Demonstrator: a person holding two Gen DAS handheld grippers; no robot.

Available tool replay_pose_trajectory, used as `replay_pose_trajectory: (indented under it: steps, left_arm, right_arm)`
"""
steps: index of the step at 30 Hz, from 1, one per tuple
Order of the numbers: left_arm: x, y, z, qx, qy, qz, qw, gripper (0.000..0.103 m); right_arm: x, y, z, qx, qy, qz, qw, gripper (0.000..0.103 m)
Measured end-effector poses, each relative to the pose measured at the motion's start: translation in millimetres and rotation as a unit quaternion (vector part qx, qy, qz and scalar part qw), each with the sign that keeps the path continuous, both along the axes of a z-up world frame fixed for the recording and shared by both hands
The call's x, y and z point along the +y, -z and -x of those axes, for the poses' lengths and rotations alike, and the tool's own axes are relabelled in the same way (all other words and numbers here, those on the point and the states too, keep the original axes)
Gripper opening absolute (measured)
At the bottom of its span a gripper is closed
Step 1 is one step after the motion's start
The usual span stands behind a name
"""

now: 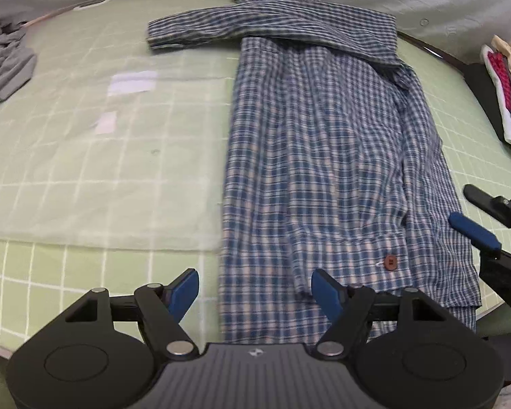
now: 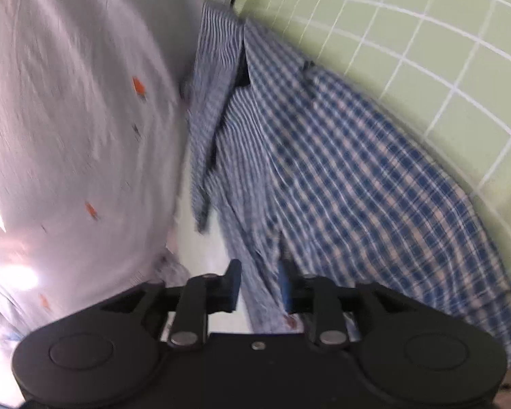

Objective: Fold clothes

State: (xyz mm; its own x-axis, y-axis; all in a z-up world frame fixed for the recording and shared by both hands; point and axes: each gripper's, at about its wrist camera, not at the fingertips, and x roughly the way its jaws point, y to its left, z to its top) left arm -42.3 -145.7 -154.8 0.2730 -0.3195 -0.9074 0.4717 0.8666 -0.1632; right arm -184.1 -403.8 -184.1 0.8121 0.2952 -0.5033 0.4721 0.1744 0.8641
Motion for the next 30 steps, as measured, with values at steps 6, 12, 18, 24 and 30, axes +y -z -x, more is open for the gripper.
replay_pose_trajectory:
  steps: [6, 12, 18, 24, 30]
  left_arm:
    - [6, -1, -8, 0.0, -0.018, 0.0, 0.9998, 0.073]
    - [10, -2, -24, -0.003, -0.047, 0.01, 0.9988, 0.073]
    - [10, -1, -52, -0.014, -0.082, 0.019, 0.9964, 0.073]
    - [9, -2, -98, -0.024, -0.115, 0.028, 0.9927, 0.073]
    - [5, -4, -169, -0.034, -0.146, 0.046, 0.9876, 0.073]
  right_arm:
    - [0, 15, -6, 0.067, -0.002, 0.012, 0.998, 0.025]
    - [4, -9, -30, 0.043, -0.041, 0.067, 0.996, 0.029]
    - [-12, -48, -58, 0.042, -0.059, 0.233, 0.97, 0.033]
    - [-28, -56, -110, 0.075, -0.094, 0.411, 0.904, 0.033]
    - [-35, -55, -172, 0.101, -0.144, 0.559, 0.81, 0.039]
